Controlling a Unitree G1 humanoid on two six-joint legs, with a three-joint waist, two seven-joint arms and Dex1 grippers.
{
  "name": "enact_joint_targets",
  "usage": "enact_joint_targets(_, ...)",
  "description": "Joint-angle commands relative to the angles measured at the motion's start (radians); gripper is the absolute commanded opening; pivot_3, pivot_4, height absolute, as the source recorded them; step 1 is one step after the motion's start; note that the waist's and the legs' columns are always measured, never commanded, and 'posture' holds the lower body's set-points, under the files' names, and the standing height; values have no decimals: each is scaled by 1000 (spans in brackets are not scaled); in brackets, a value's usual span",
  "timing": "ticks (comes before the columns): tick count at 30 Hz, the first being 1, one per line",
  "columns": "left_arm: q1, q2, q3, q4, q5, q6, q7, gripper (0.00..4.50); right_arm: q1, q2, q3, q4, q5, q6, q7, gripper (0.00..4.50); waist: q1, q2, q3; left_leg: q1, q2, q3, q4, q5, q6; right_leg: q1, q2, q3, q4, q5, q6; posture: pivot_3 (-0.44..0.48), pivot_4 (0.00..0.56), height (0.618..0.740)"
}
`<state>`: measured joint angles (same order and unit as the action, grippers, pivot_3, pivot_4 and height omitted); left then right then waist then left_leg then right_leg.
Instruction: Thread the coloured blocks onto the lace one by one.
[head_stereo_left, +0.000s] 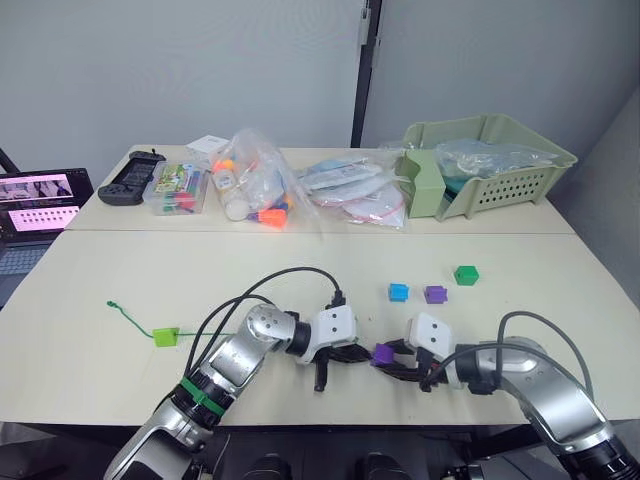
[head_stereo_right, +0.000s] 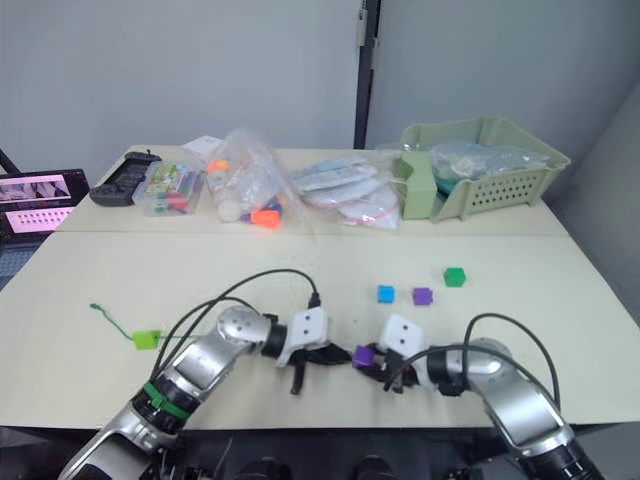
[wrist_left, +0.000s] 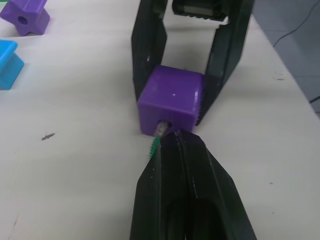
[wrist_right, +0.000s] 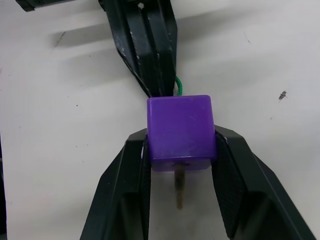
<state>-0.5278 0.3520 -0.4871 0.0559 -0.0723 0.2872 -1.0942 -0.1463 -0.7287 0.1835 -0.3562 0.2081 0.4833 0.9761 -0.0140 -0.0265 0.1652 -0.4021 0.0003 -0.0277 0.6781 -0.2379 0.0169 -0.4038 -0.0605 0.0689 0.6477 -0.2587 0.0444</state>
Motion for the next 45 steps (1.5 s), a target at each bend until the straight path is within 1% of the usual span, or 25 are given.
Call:
enact_joint_targets(1, -13, -5, 8, -34, -4, -3, 1, 0, -14, 3, 17, -46, 7, 2, 0, 1155, 0, 0, 0, 0, 0, 0, 0, 0, 0, 0, 0, 0, 0, 0, 0, 0, 150, 740)
enact_joint_targets(3, -8, 31, 34, -57, -26, 13, -23, 0, -11, 0, 18, -39, 1, -3, 1, 1155, 0, 0, 0, 0, 0, 0, 0, 0, 0, 0, 0, 0, 0, 0, 0, 0, 150, 740)
enact_joint_targets(6, 3, 78, 87, -117, -89, 66, -52, 748, -9, -9, 21, -26, -11, -8, -2, 1155, -3, 0, 0, 0, 0, 0, 0, 0, 0, 0, 0, 0, 0, 0, 0, 0, 150, 740)
enact_joint_targets(8, 12, 108, 96, -161, -111, 95, -72, 1447, -9, -11, 24, -22, -16, -10, -3, 1155, -2, 0, 0, 0, 1, 0, 0, 0, 0, 0, 0, 0, 0, 0, 0, 0, 150, 740)
enact_joint_targets(11, 15, 110, 100, -178, -99, 113, -35, 2383, -9, -11, 26, -20, -20, -10, -4, 1155, 0, 0, 0, 1, 0, 0, 0, 0, 0, 1, 0, 0, 0, 0, 0, 0, 150, 740)
enact_joint_targets(12, 16, 108, 89, -168, -87, 114, -29, 2767, -10, -11, 26, -20, -20, -10, -5, 1155, 1, 0, 0, 1, 0, 0, 0, 0, 0, 1, 0, 0, 0, 0, 0, 0, 150, 740)
enact_joint_targets(13, 16, 105, 76, -154, -67, 107, -17, 3046, -11, -11, 26, -20, -20, -9, -6, 1155, 1, 0, 0, 1, 0, 0, 0, 0, 0, 1, 0, 0, 0, 0, 0, 0, 150, 740)
enact_joint_targets(14, 16, 102, 61, -137, -43, 90, -6, 3095, -12, -11, 26, -23, -20, -6, -7, 1155, 1, 0, 0, 2, 0, 0, 0, 0, 0, 1, 0, 0, 0, 0, 0, 0, 150, 740)
enact_joint_targets(19, 8, 78, 5, -67, 33, 25, 31, 3095, -8, -17, 22, -44, -14, 9, -12, 1155, 1, 0, 0, 2, 0, 0, 0, 0, 0, 1, 0, 0, 0, 0, 0, 0, 150, 740)
enact_joint_targets(22, 9, 61, -5, -47, 42, 14, 35, 2242, -3, -23, 18, -57, -9, 17, -15, 1155, 1, 0, 0, 1, 0, 0, 0, 0, 0, 1, 0, 0, 0, 0, 0, 0, 150, 740)
enact_joint_targets(28, 15, 49, 2, -42, 43, 5, 36, 304, 5, -32, 15, -66, -9, 24, -18, 1155, 1, 0, 0, 1, 0, 0, 0, 0, 0, 1, 0, 0, 0, 0, 0, 0, 150, 740)
enact_joint_targets(29, 14, 49, 3, -43, 41, 4, 35, 47, 7, -34, 15, -68, -8, 25, -18, 1155, 1, 0, 0, 1, 0, 0, 0, 0, 0, 1, 0, 0, 0, 0, 0, 0, 150, 740)
enact_joint_targets(34, -3, 39, -2, -42, 42, -9, 30, 0, 4, -42, 28, -67, -15, 9, -9, 1155, 2, 0, 0, 1, 0, 0, 0, 0, 0, 1, 0, 0, 0, 0, 0, 0, 150, 740)
enact_joint_targets(39, -10, 33, -27, -56, 41, -24, -4, 0, -15, -37, 44, -67, -22, 10, -12, 1155, 2, 0, 0, 1, 0, 0, 0, 0, 0, 1, 0, 0, 0, 0, 0, 0, 150, 740)
enact_joint_targets(45, -29, -9, -44, -28, 61, -41, 9, 0, -26, -31, 60, -70, -30, 11, -10, 1155, 1, 0, 0, 2, 0, 0, 0, 0, 0, 1, 0, 0, 0, 0, 0, 0, 150, 740)
